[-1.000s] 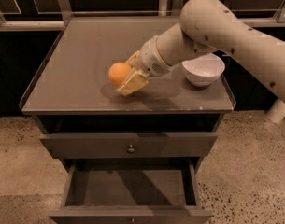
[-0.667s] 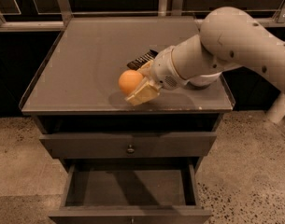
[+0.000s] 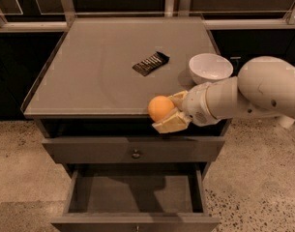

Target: Place orange into middle drawer

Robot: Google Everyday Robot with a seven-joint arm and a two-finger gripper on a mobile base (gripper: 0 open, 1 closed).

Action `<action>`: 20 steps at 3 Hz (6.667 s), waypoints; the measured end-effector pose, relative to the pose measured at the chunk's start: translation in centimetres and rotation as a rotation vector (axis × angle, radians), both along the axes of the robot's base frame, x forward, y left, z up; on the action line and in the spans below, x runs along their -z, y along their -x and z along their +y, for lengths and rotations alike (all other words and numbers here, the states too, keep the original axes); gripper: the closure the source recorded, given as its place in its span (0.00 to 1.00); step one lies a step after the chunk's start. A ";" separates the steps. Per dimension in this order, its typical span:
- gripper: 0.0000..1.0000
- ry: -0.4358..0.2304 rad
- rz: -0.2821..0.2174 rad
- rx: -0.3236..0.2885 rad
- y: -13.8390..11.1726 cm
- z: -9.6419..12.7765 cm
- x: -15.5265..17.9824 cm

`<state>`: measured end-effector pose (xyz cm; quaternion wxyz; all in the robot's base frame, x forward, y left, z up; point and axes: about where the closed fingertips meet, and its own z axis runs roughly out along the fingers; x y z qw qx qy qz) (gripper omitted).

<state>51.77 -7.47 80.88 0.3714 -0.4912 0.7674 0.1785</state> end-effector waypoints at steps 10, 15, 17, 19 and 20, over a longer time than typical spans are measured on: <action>1.00 -0.022 0.178 0.283 9.6 -9.6 9.0; 1.00 -0.108 0.371 0.470 11.9 -12.4 23.4; 1.00 -0.107 0.435 0.453 11.8 -11.1 26.0; 1.00 -0.082 0.572 0.421 11.6 -8.6 32.5; 1.00 -0.065 0.588 0.395 10.8 -7.3 33.9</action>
Offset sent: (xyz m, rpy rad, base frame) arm -0.0261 -0.0912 -0.0560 0.0027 0.0195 -0.3015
